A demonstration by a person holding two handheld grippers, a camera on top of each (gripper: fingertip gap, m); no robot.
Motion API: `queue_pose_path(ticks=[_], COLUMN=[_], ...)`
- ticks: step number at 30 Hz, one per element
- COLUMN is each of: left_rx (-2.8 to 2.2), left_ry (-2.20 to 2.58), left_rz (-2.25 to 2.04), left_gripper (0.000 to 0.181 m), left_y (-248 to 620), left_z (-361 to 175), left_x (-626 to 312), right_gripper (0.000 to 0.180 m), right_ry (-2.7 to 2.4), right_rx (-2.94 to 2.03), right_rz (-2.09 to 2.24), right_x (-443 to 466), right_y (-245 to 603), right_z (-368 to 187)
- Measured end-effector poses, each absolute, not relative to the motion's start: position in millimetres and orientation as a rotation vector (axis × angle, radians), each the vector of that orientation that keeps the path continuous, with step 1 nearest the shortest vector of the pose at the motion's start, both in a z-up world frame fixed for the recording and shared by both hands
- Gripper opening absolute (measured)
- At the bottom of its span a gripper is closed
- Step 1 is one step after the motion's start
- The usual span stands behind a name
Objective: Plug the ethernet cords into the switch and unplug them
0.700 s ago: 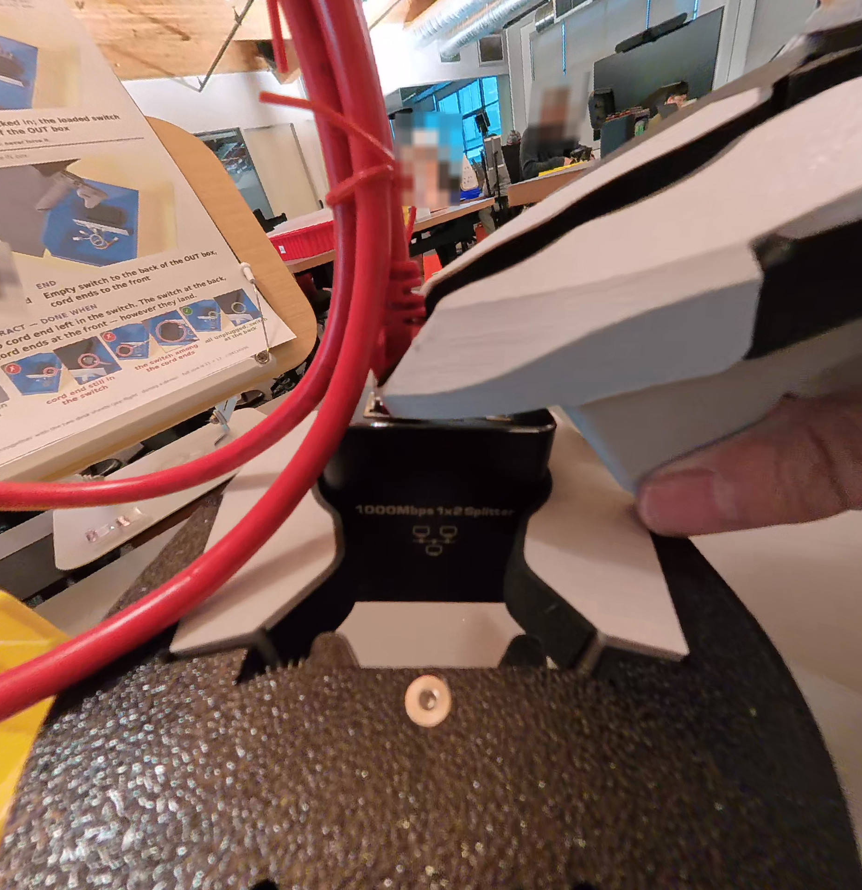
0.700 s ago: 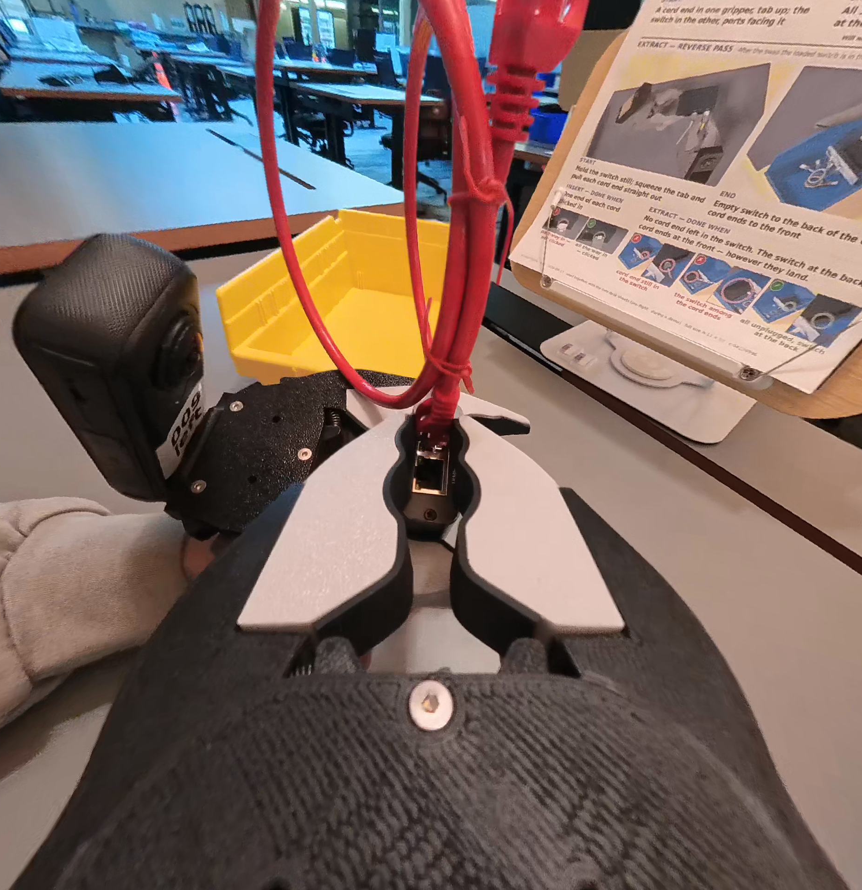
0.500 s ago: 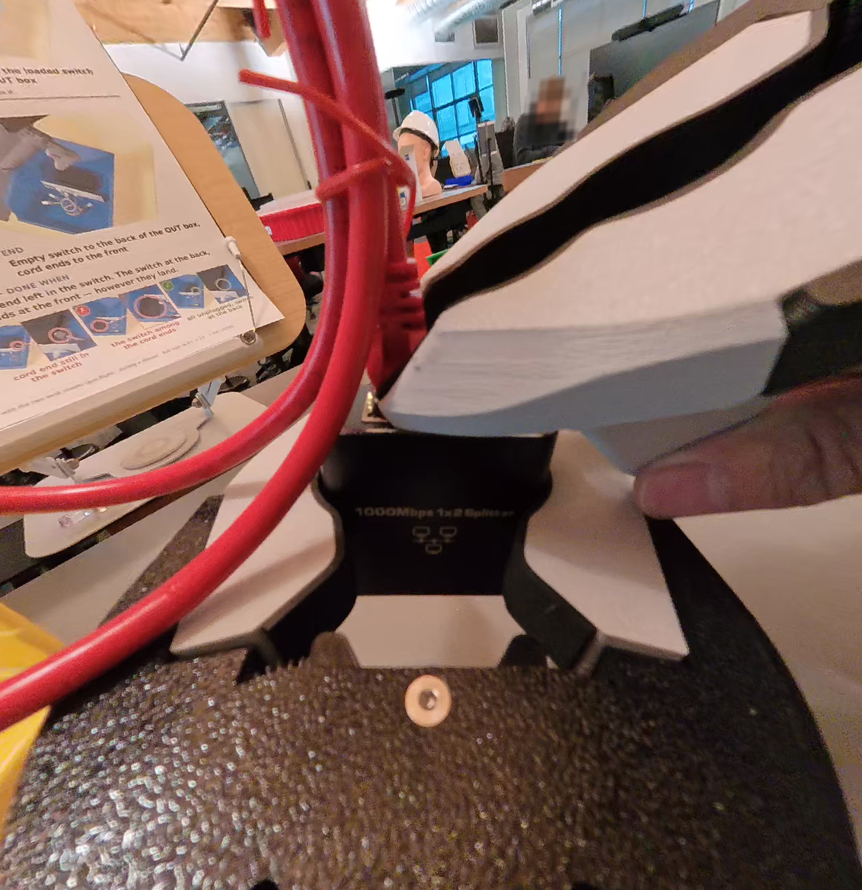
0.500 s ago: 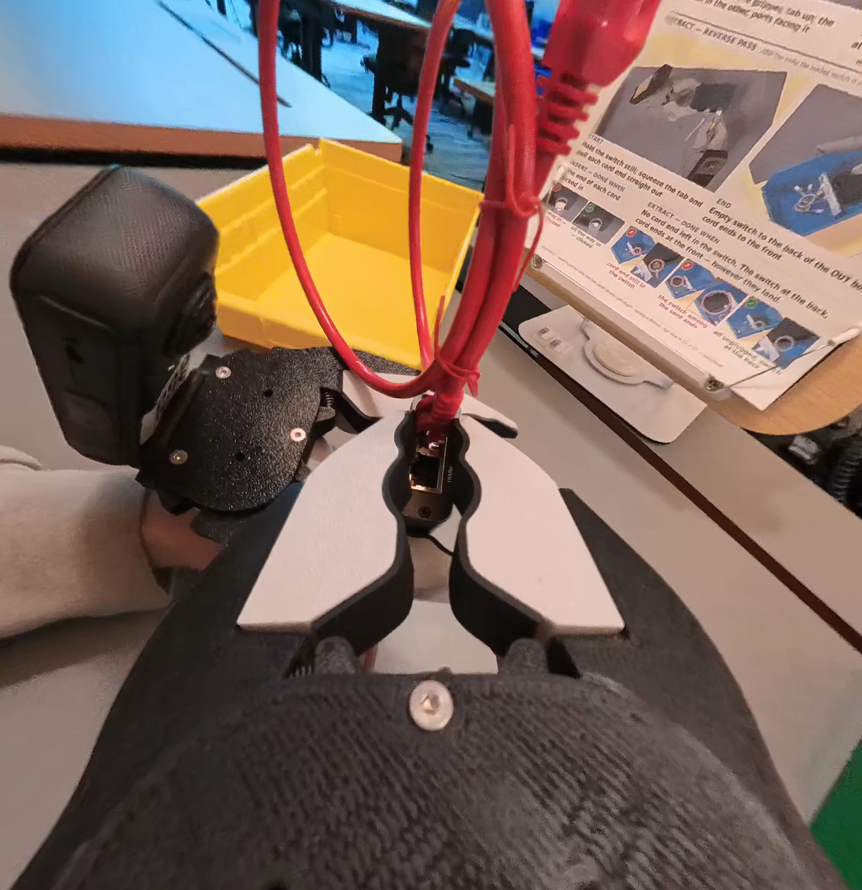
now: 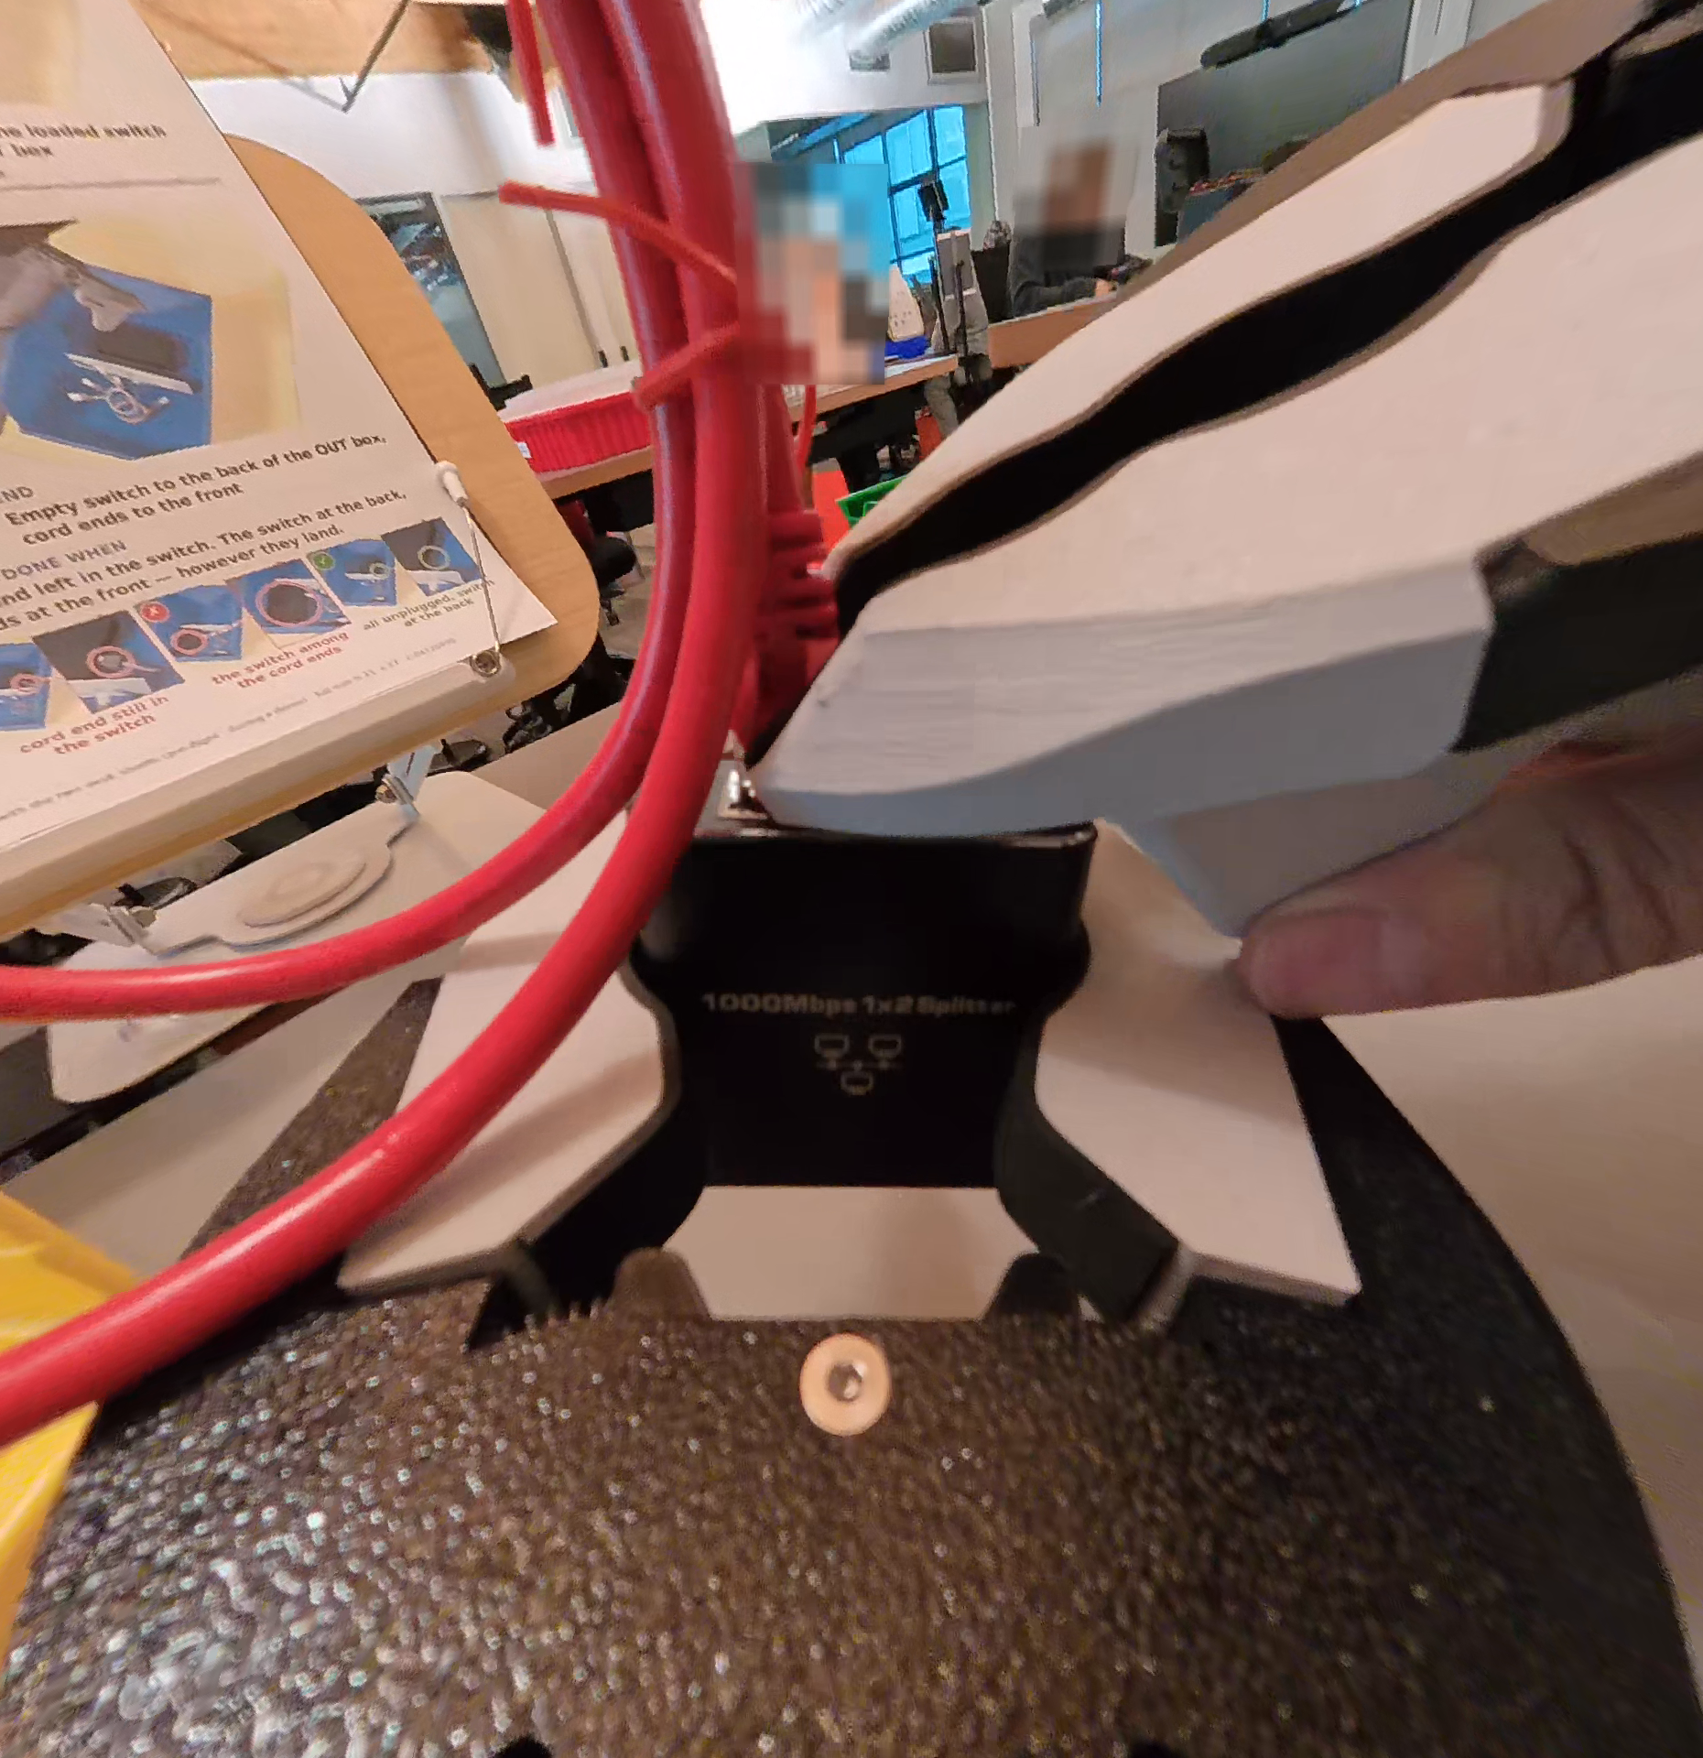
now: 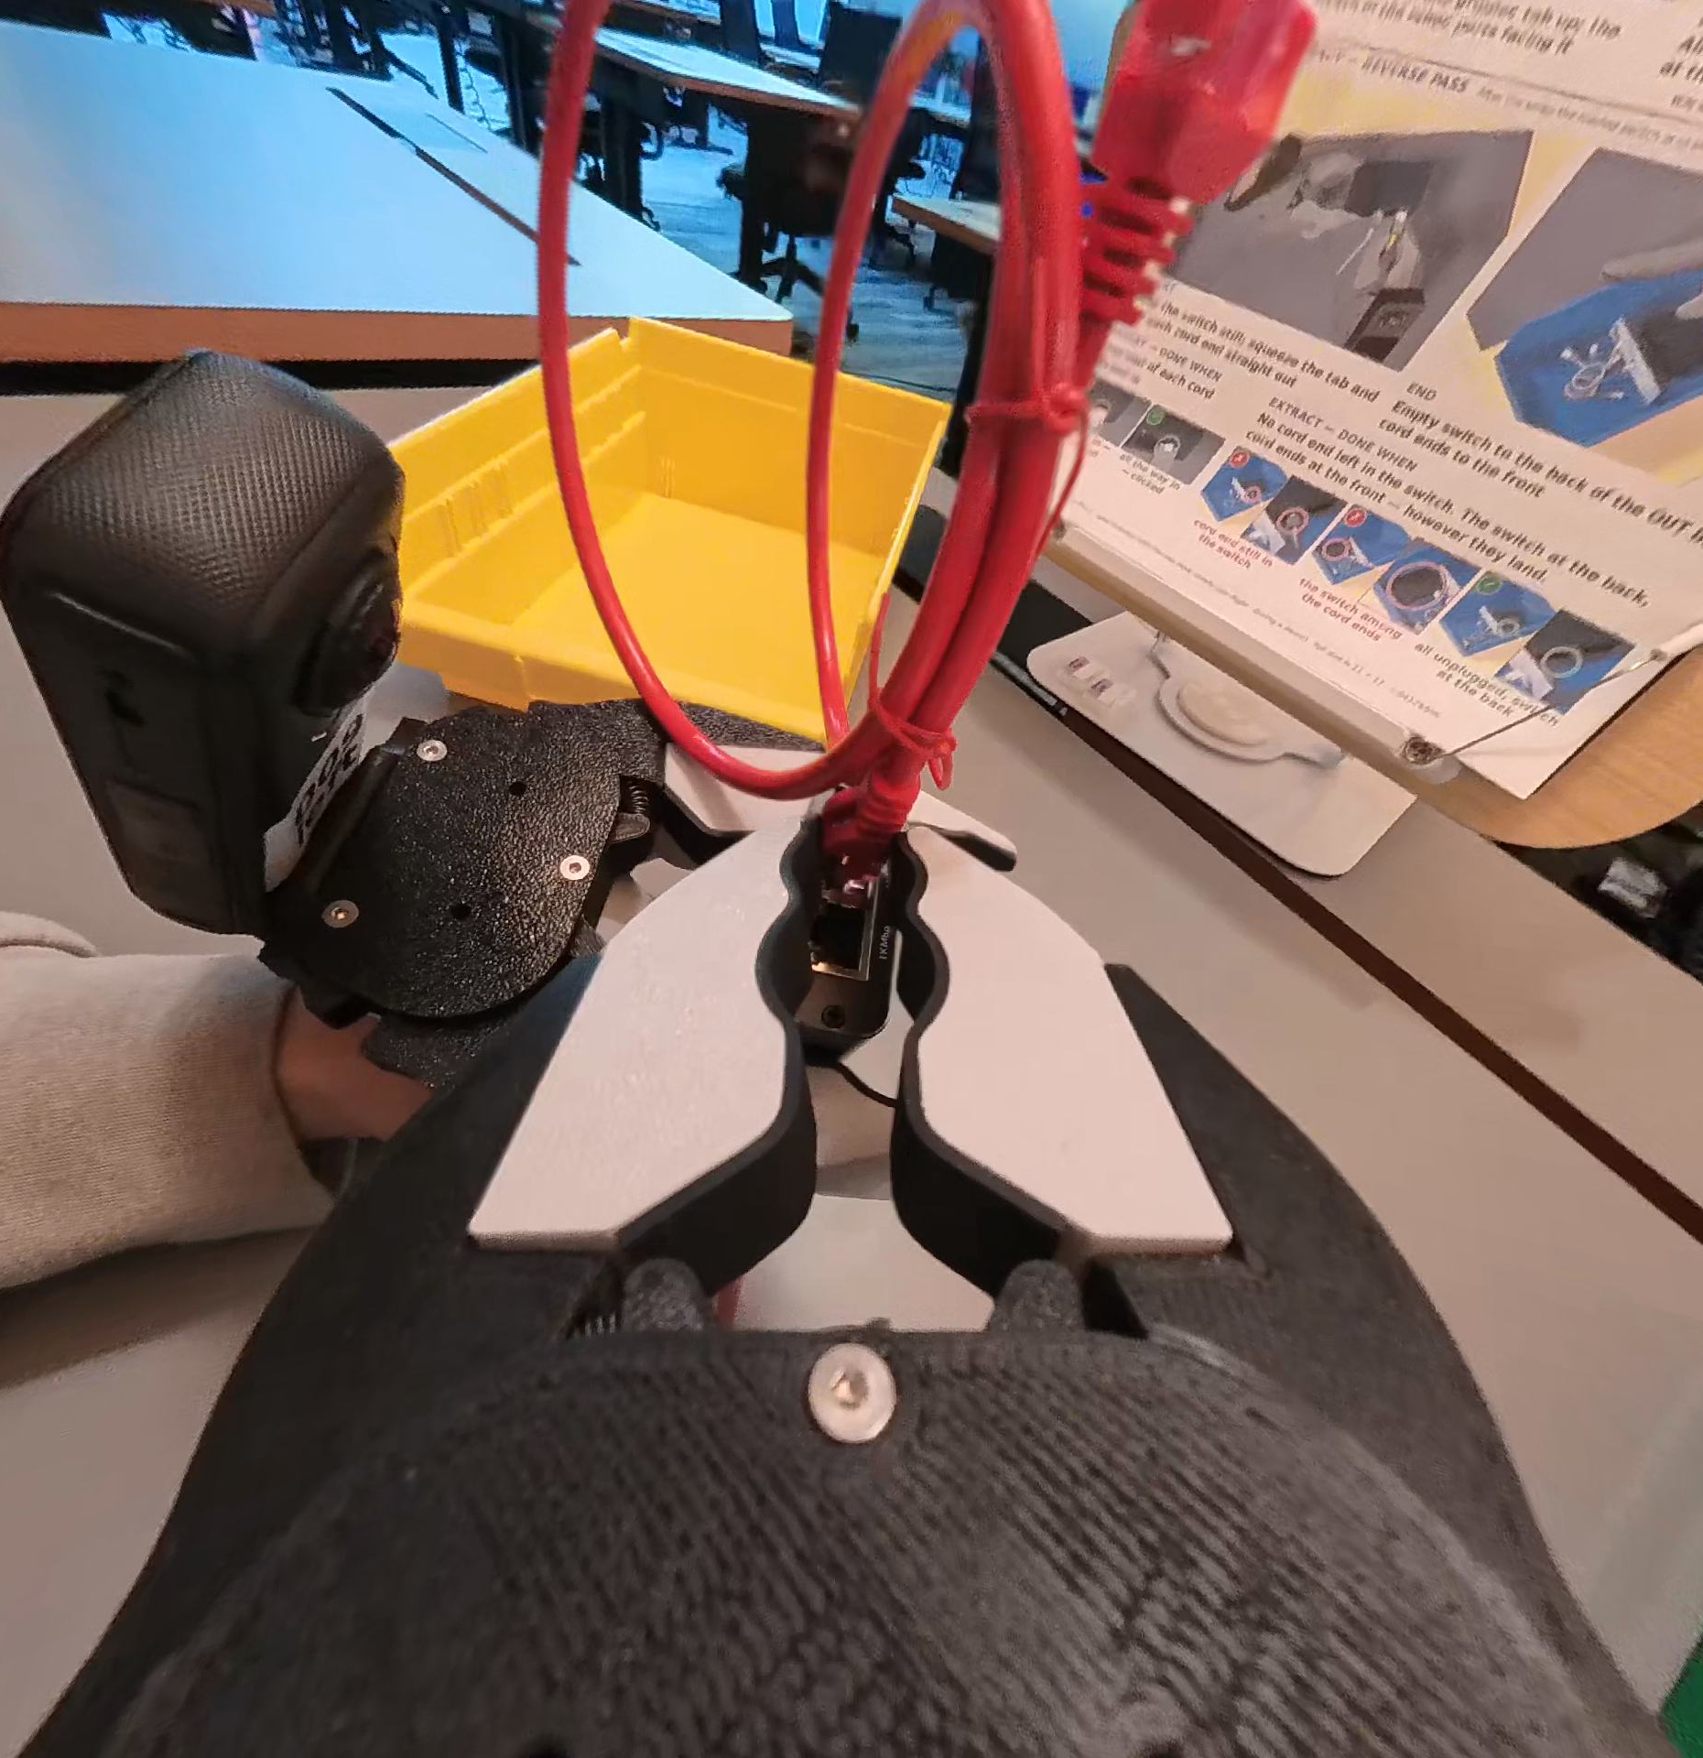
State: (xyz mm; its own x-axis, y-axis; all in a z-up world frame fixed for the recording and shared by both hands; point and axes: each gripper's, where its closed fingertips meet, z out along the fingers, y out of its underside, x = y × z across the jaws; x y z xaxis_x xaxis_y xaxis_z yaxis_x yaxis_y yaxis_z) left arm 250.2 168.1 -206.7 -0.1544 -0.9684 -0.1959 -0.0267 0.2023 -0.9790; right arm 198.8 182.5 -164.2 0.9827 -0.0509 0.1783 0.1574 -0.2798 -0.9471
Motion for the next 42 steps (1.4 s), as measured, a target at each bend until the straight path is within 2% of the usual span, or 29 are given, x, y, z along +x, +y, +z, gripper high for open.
queue_pose_path(ticks=[23, 42], left_rx=[-1.009, -0.982], left_ry=[1.447, 1.489], left_rz=[-1.115, -1.152], left_gripper=[0.075, 0.075], left_y=[166.7, 162.1], left_z=[-205.3, -205.7], left_x=[249.6, 248.5], right_gripper=[0.015, 0.015], right_ry=[-0.106, -0.253], right_rx=[-1.809, -1.887], right_rz=[-0.097, -0.388], right_x=[201.1, 199.1], right_y=[180.0, 177.5], right_z=[-163.4, -163.5])
